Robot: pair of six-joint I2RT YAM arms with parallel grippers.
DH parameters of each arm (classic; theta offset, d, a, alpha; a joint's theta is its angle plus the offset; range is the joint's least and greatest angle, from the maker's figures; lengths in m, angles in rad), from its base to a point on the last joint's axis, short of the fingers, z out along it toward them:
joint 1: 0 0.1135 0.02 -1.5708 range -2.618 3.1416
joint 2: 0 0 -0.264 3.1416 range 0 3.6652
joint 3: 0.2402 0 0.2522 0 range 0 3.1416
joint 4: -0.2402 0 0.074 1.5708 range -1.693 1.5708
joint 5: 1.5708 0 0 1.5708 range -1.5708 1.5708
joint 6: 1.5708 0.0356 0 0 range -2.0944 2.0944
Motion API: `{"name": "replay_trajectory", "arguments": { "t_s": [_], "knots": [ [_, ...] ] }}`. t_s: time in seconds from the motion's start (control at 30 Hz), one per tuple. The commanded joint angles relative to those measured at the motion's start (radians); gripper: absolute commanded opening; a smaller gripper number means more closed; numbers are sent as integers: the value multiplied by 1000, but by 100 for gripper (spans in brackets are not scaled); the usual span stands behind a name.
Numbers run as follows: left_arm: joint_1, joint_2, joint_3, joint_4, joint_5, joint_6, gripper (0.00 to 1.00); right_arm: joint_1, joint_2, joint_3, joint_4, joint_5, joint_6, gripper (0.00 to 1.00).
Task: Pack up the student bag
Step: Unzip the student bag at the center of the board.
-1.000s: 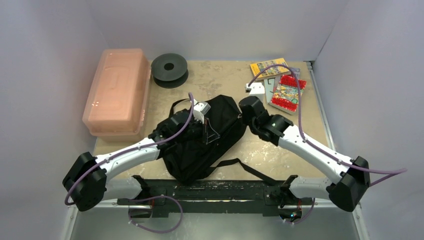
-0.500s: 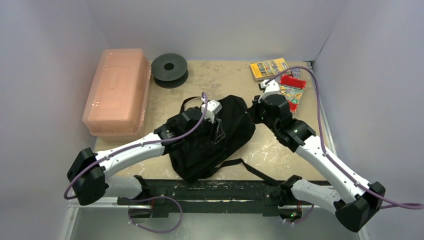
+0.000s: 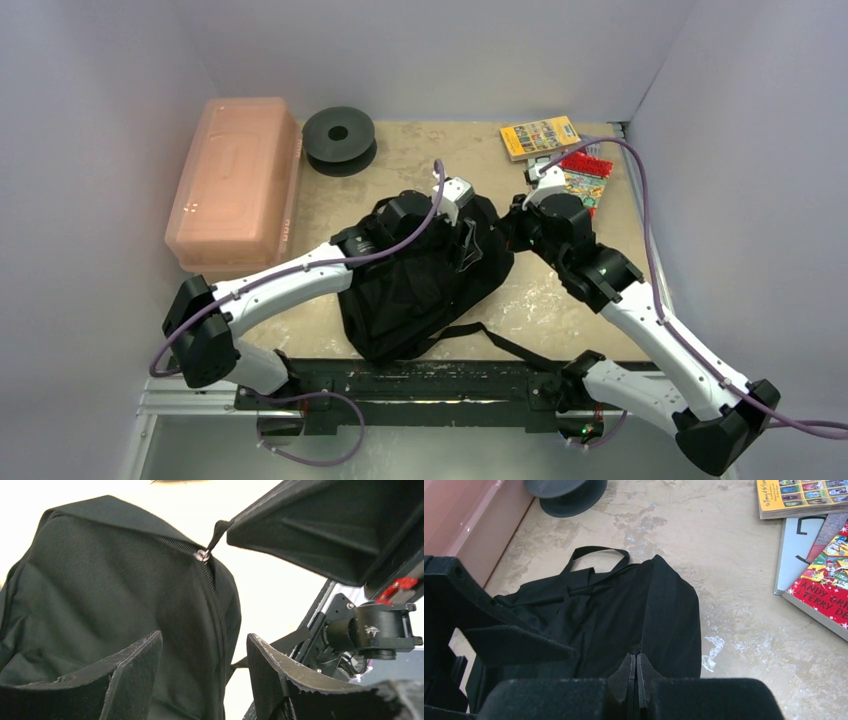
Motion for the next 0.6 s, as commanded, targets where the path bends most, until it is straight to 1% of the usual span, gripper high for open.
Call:
{"name": "replay_trajectory", "arguments": {
  "t_s": [0.0,0.1,0.13,0.17,0.2,0.27,0.3,0.33,0.4,0.57],
  "knots": [
    [-5,59,101,-10,72,6,62,-3,-46,30,38,-11,5,0],
    [-6,110,147,-61,59,-2,60,-4,-58,35,31,-2,6,0],
    [-6,123,162,-73,57,5,59,-3,-62,37,29,5,7,0],
    [-6,133,176,-86,53,14,54,-4,-65,38,24,11,9,0],
    [-6,144,192,-105,49,30,46,-3,-68,39,19,20,12,0],
    [-6,154,233,-165,14,59,25,-3,-66,41,14,24,23,0],
    [-6,154,249,-191,-3,74,17,-4,-61,48,3,35,25,0],
    [-6,150,259,-212,-16,94,13,-5,-53,60,-13,55,29,0],
    [-6,125,261,-229,-18,121,6,-5,-36,88,-48,90,37,0],
    [-15,41,229,-239,25,183,0,-7,30,159,-142,204,38,0]
  ]
}}
